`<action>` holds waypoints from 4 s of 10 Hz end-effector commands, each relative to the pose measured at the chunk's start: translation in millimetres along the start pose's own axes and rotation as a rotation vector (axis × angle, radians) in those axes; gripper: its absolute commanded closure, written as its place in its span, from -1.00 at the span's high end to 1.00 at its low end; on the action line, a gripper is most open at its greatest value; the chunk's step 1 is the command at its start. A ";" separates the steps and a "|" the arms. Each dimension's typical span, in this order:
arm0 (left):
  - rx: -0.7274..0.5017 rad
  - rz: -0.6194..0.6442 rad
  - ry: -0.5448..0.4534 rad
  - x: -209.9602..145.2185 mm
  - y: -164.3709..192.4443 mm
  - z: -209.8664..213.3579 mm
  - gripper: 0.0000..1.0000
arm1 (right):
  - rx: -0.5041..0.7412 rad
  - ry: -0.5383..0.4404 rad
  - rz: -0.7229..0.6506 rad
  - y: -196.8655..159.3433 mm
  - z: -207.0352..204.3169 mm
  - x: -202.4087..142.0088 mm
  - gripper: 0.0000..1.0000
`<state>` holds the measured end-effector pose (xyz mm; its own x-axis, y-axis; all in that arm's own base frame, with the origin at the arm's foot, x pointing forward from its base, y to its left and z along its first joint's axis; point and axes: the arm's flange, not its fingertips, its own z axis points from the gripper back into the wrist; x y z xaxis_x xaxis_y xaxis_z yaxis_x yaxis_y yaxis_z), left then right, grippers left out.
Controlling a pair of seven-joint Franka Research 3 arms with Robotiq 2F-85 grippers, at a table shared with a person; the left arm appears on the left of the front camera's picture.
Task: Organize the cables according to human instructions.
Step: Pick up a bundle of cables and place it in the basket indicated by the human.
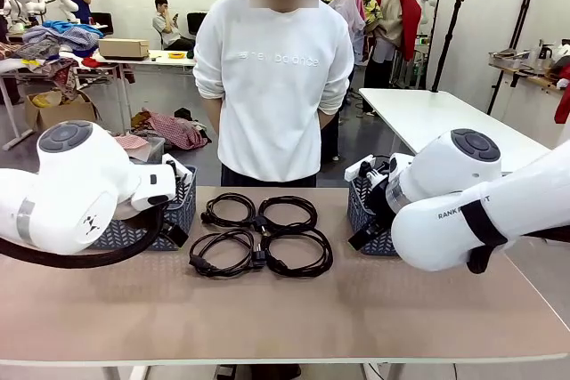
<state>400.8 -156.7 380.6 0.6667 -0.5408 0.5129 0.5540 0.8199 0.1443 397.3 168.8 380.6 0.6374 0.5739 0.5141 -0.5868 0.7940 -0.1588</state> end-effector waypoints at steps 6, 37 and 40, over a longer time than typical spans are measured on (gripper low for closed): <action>-0.083 -0.104 -0.051 15.7 28.4 112.4 1.00 | 0.213 -0.048 0.172 -25.6 104.8 15.8 1.00; -0.333 -0.067 -0.194 -18.9 127.4 191.2 1.00 | 0.429 -0.230 0.076 -84.2 146.6 -2.4 1.00; -0.333 -0.067 -0.194 -18.9 127.4 191.2 1.00 | 0.429 -0.230 0.076 -84.2 146.6 -2.4 1.00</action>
<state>362.7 -8.5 552.2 0.5476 -0.5159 0.6588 0.7329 0.6756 -0.0801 369.5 71.3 518.9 0.5068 0.5335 0.6771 -0.7960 0.5911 0.1301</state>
